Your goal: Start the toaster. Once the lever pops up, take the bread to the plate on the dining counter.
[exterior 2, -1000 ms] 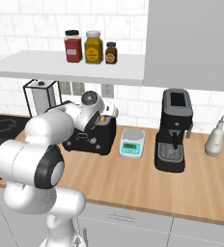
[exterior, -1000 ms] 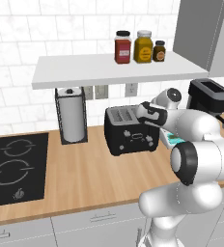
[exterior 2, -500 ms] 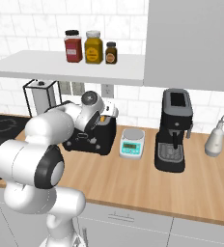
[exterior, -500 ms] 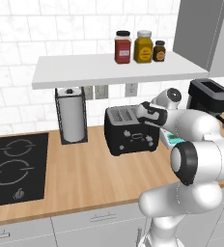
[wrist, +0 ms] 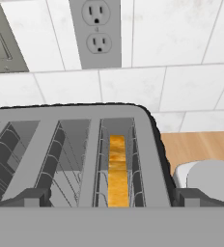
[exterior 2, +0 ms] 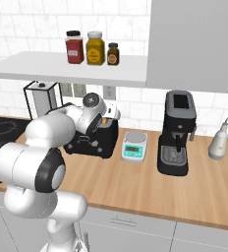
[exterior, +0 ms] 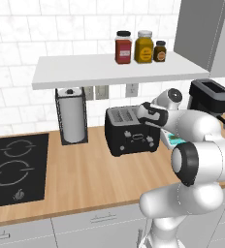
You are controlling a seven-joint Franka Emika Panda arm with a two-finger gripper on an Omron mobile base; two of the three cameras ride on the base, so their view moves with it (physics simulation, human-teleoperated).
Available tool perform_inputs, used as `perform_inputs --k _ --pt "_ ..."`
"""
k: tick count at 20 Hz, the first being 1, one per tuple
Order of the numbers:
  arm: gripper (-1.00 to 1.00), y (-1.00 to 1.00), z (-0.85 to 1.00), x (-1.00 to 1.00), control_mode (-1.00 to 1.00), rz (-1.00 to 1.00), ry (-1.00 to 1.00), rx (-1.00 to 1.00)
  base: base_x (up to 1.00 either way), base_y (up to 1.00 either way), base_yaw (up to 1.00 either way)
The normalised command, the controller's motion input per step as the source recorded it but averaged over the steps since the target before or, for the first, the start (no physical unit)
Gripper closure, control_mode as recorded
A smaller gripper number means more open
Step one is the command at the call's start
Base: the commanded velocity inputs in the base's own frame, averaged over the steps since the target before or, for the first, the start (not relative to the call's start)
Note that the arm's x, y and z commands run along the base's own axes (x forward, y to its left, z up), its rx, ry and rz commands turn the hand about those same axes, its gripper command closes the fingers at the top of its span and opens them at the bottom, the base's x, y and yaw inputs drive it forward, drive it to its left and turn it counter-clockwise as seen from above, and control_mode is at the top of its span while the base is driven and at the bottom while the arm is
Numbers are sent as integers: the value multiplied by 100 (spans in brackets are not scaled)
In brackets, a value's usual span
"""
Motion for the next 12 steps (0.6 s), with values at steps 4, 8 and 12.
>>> perform_inputs --k 4,8,12 --pt "-100 0 0 0 -100 0 0 0 0 0 0" --pt "-100 0 0 0 -100 0 0 0 0 0 0" --pt "-100 0 0 0 -100 0 0 0 0 0 0"
